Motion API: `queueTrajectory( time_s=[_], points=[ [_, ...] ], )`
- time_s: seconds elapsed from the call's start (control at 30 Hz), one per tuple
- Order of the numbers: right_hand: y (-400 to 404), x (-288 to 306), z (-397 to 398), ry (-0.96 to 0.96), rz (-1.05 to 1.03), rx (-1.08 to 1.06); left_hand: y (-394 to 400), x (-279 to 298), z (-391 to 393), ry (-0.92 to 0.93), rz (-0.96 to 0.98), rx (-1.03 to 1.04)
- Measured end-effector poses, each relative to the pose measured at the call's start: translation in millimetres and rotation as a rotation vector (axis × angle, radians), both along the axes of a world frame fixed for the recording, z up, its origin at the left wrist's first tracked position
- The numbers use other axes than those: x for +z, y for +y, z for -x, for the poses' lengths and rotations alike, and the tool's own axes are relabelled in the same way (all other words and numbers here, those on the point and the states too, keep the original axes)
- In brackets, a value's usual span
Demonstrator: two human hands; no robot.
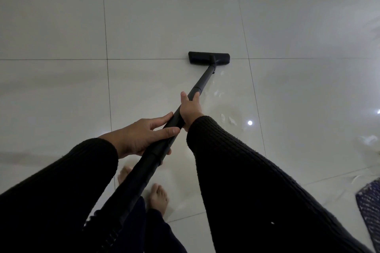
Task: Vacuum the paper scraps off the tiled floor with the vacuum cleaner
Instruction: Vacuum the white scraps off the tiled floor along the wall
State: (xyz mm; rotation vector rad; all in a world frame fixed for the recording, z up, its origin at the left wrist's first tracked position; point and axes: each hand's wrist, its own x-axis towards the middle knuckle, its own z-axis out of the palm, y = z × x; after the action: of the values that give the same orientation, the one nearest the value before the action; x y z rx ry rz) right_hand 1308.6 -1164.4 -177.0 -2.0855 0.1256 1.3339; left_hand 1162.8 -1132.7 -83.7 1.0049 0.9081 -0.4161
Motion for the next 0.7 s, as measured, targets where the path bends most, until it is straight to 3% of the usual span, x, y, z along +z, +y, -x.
queueTrajectory(
  time_s=[0.7],
  points=[
    [-97,11,53,0.02,-0.011,-0.108,-86,12,50,-0.004,-0.041,-0.105]
  ],
)
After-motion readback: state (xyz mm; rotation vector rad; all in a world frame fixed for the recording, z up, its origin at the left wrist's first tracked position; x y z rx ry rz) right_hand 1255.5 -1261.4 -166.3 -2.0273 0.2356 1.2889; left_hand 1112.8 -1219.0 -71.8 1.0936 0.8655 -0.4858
